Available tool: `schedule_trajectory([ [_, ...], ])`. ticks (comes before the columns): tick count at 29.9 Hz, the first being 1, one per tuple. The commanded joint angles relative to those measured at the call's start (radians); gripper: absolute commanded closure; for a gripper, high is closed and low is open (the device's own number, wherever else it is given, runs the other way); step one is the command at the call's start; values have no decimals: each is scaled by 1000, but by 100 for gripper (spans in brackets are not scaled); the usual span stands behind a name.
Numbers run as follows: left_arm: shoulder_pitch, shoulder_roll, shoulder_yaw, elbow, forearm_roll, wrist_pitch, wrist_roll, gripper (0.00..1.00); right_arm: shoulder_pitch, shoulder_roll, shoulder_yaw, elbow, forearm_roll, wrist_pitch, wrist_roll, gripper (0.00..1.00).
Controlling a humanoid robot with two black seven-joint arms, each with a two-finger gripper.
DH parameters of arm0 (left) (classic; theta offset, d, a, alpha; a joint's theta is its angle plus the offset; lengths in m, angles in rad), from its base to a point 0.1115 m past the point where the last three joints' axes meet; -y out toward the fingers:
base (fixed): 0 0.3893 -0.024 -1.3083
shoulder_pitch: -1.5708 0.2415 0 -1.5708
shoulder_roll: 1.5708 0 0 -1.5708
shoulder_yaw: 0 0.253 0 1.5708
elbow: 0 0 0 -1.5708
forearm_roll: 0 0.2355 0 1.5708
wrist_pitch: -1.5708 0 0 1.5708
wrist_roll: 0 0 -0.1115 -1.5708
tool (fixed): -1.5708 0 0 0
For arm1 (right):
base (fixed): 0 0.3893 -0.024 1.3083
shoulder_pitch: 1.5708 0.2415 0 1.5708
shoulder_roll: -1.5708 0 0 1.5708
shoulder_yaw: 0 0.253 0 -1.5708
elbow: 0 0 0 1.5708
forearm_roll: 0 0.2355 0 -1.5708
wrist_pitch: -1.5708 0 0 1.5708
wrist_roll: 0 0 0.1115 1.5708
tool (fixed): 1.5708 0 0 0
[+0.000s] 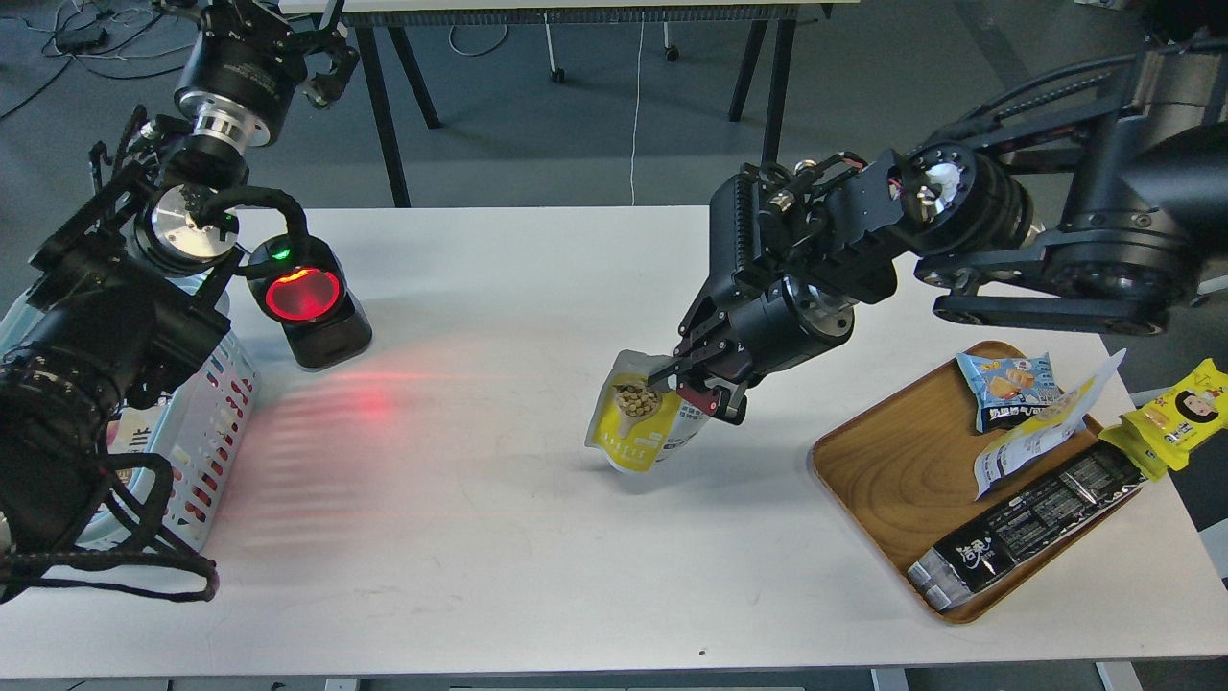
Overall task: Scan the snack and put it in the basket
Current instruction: 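Lift the yellow snack bag and carry it toward the table center, then release the yellow bag on the table and withdraw the right gripper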
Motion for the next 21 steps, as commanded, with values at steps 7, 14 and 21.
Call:
schedule_trajectory([
  [7, -2, 2, -2, -1, 0, 0, -2, 0, -23, 105, 27, -89, -5, -9, 0, 100],
  [14, 1, 5, -2, -1, -1, 0, -5, 0, -78, 171, 25, -185, -54, -17, 0, 99],
  [21, 5, 8, -2, 0, 0, 0, -7, 0, -81, 178, 25, -187, -56, -17, 0, 92],
])
